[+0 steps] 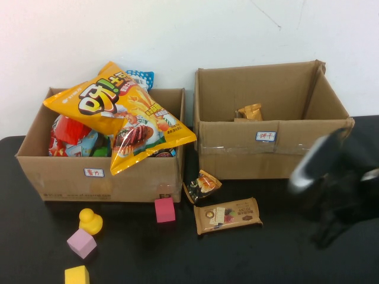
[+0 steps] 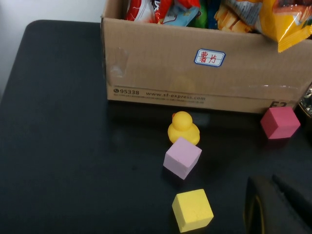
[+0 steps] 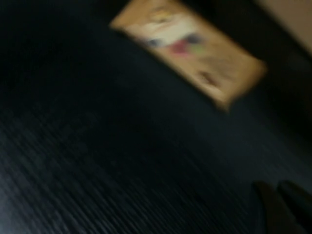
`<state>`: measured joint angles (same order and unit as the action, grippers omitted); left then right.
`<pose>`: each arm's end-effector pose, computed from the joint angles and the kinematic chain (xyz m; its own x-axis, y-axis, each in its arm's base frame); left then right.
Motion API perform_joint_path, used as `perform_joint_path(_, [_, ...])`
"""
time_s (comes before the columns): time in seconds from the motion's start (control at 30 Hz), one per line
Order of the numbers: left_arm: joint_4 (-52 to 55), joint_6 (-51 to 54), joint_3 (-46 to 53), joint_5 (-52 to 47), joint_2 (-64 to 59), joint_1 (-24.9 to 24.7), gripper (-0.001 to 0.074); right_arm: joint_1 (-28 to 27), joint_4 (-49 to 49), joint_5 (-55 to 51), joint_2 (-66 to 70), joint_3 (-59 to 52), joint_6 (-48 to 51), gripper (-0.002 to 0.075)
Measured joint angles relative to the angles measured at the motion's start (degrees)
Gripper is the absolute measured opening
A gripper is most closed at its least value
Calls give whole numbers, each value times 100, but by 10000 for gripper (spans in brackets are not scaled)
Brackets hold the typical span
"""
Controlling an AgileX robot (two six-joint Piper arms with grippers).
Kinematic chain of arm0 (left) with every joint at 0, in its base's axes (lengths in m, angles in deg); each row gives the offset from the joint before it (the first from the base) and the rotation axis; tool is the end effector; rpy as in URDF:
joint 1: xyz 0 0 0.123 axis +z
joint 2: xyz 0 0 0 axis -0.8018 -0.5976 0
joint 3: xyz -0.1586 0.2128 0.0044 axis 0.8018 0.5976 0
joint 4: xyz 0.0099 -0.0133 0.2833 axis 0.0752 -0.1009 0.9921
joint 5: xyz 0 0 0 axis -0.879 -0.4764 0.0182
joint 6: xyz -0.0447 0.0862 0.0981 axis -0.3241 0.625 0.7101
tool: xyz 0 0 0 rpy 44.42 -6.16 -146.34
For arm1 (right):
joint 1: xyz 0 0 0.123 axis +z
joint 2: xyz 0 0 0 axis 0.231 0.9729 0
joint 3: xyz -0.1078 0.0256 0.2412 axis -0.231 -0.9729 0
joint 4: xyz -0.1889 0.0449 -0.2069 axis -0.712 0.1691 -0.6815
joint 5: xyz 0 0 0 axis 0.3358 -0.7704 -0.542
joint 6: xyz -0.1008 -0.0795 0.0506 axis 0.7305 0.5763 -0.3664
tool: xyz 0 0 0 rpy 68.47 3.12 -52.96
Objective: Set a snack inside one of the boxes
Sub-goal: Pick up the biscuit
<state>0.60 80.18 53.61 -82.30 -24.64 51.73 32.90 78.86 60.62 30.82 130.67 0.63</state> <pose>0.1651 -0.0139 0.2194 -0.4414 -0.1473 -0.8852 0.0183 0.9848 -0.1730 0.3176 0.1380 0.1210 -0.4642 -0.6674 -0.5822 -0.7389 0.6543 -0.1609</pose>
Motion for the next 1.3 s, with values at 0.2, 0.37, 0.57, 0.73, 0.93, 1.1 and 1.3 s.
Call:
perform_joint_path(0.2, [0,9,0,12,0,0,-2,822,38,-115,1220,753,691,277])
perform_joint_path(0.37, [0,9,0,12,0,0,-2,1178,-226,-660,2089,1543,760,561])
perform_joint_path(0.57, [-11,47,0,12,0,0,-2,1322,-1129,-1152,3083,2538,29,608])
perform_joint_path(0.73, [-12,70,0,74,0,0,-1,1348,-2169,-1247,3443,3138,-816,609])
perform_joint_path(0.93, [-12,93,0,74,0,0,-1,1348,-2518,-881,3477,3265,-1052,610])
perform_joint_path(1.1, [-12,93,0,87,0,0,-1,1375,-2544,-412,3608,3273,-701,610])
perform_joint_path(1.3, [-12,93,0,123,0,0,-1,1382,-2437,-234,3915,3278,-622,610])
